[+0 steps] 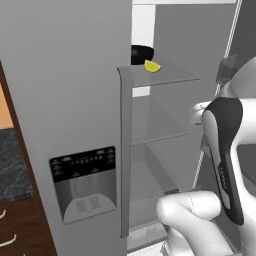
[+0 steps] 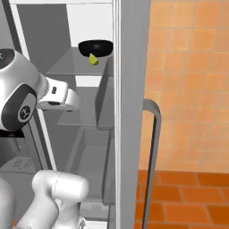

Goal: Grab a lemon wedge from the fridge and one ice cube from the ice bowl, and put them in the glass of lemonade.

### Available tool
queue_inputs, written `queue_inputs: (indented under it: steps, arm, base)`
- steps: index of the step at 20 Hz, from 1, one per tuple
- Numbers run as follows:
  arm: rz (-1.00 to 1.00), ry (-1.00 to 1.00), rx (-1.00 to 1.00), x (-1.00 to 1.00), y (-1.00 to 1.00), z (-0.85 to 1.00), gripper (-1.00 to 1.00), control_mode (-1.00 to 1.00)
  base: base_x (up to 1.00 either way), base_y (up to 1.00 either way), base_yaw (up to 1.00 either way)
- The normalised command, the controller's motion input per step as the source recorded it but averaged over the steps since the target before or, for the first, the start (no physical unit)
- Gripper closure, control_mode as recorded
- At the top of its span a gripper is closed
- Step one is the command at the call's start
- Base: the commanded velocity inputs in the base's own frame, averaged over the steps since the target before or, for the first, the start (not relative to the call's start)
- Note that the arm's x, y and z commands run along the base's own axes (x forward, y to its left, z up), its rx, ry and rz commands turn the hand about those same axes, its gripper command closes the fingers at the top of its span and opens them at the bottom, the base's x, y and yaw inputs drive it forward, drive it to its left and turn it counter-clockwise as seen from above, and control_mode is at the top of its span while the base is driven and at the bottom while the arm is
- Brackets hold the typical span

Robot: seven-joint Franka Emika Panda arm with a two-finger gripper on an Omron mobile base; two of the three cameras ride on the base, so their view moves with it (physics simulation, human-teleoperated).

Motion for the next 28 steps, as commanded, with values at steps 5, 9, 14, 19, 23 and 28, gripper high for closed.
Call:
queue_inputs:
  steps: [5,9,14,19,23,28]
  arm:
    - [0.0,0.0,0.0,0.0,0.0,0.0,-1.0,1.0]
    - [0.0,0.0,0.0,0.0,0.0,0.0,-1.0,1.0]
    - [0.0,0.0,0.0,0.0,0.0,0.0,-1.0,1.0]
    - [0.0,0.0,0.0,0.0,0.0,0.0,-1.0,1.0]
    - [0.05,-0.11,0.0,-0.11,0.0,0.02,-1.0,-1.0]
    - [0.07,-0.06,0.0,0.22,0.01,0.12,-1.0,-1.0]
  base:
    - [0.09,0.37,-0.16]
    - [0.26,0.17,-0.22]
    - [0.68,0.22,-0.2]
    - [0.26,0.06,-0.07]
    - [0.0,0.0,0.0]
    - [0.0,0.0,0.0]
